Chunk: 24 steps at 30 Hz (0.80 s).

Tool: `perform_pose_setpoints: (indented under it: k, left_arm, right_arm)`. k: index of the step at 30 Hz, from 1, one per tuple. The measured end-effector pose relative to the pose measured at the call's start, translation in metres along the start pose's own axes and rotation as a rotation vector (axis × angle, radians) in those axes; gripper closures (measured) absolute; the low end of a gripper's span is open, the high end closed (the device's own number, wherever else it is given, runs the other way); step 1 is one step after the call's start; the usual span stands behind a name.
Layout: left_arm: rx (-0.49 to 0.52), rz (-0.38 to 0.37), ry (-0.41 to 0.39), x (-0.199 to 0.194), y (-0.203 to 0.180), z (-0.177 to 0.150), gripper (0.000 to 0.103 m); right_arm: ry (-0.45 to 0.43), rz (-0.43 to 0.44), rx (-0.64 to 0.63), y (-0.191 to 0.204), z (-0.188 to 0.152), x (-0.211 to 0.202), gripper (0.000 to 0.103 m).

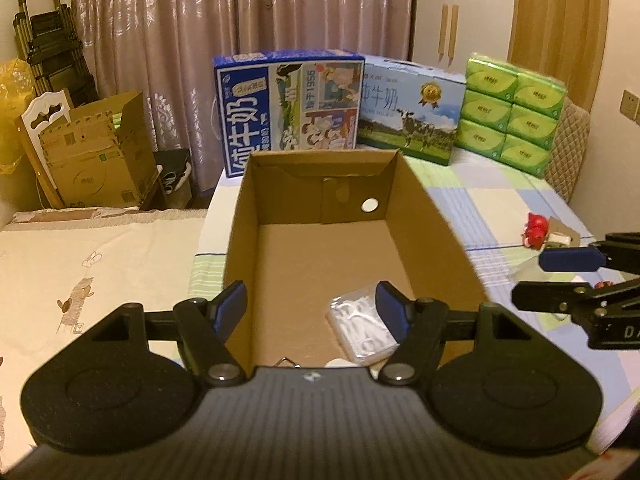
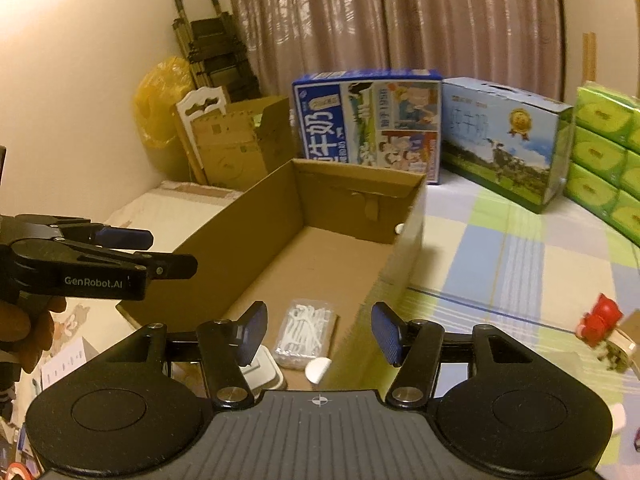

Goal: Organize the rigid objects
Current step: 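Lower the white jar into the cardboard box and open the right gripper, then move both tools back over the table toward the remaining items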

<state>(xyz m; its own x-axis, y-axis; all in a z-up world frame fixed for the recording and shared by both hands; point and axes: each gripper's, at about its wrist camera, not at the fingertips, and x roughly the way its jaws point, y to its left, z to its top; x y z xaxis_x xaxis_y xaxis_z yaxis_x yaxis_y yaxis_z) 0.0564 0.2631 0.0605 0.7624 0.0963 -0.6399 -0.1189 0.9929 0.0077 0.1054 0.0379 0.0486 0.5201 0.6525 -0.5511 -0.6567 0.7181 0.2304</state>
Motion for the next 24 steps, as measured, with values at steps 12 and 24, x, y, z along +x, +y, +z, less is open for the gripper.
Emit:
perform_pose_setpoints:
  k: [12,24]
  left_arm:
    - [0.024,-0.085,-0.069,-0.035,-0.058,0.011,0.034]
    - [0.113,-0.223,-0.105,-0.048,-0.149,0.019,0.017]
  right_arm:
    - [-0.085,-0.157,0.06,-0.034,-0.023,-0.092,0.048]
    - [-0.122,-0.396,0.222,-0.102,-0.085,-0.197,0.047]
